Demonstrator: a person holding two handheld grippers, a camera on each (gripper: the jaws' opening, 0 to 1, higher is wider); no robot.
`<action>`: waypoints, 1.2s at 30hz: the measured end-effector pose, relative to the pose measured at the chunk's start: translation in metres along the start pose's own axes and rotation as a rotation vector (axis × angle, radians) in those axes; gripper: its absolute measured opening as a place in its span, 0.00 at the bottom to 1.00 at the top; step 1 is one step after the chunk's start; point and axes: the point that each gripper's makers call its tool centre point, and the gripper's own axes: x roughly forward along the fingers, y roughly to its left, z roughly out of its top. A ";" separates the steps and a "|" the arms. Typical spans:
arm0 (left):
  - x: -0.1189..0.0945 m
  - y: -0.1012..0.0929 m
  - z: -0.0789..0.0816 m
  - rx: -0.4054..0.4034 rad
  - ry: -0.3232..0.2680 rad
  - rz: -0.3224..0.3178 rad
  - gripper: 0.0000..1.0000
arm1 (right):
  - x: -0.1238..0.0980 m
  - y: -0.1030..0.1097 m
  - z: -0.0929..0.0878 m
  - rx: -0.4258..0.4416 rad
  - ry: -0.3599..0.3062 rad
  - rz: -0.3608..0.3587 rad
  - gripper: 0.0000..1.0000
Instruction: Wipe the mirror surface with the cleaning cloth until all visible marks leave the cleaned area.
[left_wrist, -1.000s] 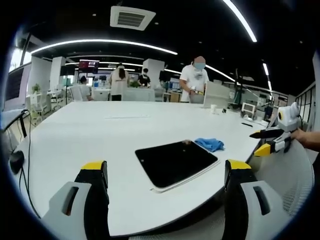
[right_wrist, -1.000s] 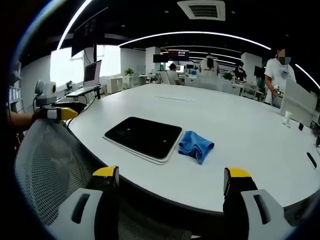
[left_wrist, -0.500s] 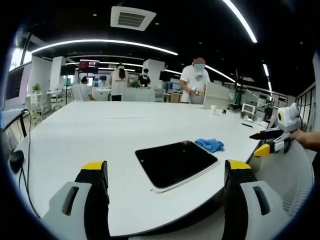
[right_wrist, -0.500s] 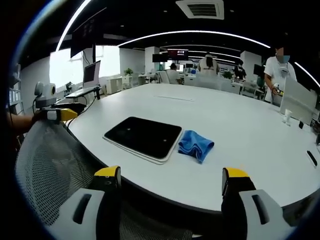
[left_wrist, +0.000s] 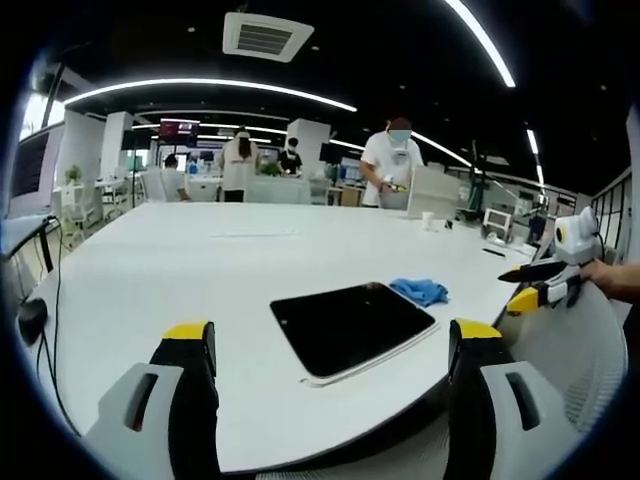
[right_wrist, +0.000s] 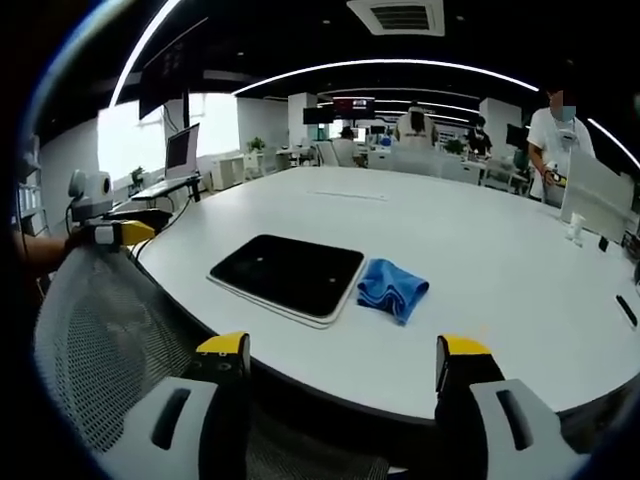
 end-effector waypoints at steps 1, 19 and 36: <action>0.000 0.000 -0.001 -0.001 0.004 0.000 0.95 | -0.001 -0.001 0.000 0.005 0.001 0.001 0.73; 0.000 0.001 0.000 -0.002 -0.005 0.003 0.94 | 0.003 -0.028 0.007 0.043 -0.009 0.041 0.54; -0.001 0.002 0.001 -0.008 -0.011 0.008 0.95 | 0.022 -0.039 0.033 -0.025 -0.007 0.030 0.52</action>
